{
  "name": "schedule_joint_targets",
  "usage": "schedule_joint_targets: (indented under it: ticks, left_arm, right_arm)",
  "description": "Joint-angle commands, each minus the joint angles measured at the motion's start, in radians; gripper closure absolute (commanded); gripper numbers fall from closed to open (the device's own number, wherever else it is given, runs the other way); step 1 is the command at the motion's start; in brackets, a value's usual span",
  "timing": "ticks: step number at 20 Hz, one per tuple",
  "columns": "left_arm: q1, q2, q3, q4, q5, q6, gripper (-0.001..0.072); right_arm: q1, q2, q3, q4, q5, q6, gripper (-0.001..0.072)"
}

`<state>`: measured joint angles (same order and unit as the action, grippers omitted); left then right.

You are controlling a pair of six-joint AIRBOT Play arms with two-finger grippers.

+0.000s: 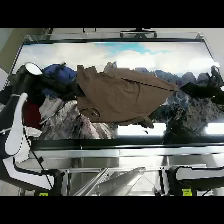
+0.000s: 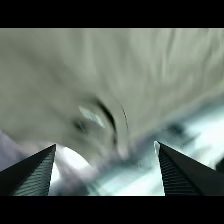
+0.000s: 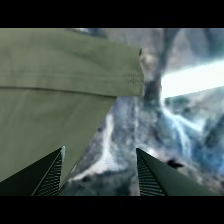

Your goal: Fold the shirts.

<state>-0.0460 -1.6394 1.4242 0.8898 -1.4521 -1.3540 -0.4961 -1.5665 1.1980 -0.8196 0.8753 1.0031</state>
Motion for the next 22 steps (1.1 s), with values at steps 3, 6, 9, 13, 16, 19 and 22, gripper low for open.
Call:
schedule_joint_targets:
  ticks: [3,6,9,13,16,19,22]
  left_arm:
    - [-0.252,0.128,-0.379,-0.083,0.298,-0.008,0.0012]
    - [-0.351,0.112,-0.427,-0.168,0.489,-0.008,0.0012]
    - [-0.404,0.054,-0.426,-0.232,0.558,-0.008,0.0012]
    - [-0.445,-0.021,-0.391,-0.238,0.556,-0.008,0.0012]
    - [-0.456,-0.055,-0.313,-0.235,0.542,-0.008,0.0012]
    - [-0.441,-0.080,-0.249,-0.216,0.497,-0.008,0.0013]
    - [-0.418,-0.111,-0.219,-0.189,0.494,-0.008,0.0023]
  right_arm:
    - [0.000,-0.176,0.137,0.051,0.124,0.000,0.0193]
    - [0.006,-0.256,0.220,0.064,0.142,0.020,0.0194]
    - [0.011,-0.325,0.295,0.068,0.147,0.039,0.0196]
    - [0.013,-0.388,0.366,0.068,0.147,0.046,0.0197]
    - [0.011,-0.417,0.400,0.068,0.133,0.045,0.0221]
    - [0.012,-0.428,0.440,0.068,0.125,0.045,0.0221]
    - [0.013,-0.445,0.444,0.076,0.129,0.045,0.0221]
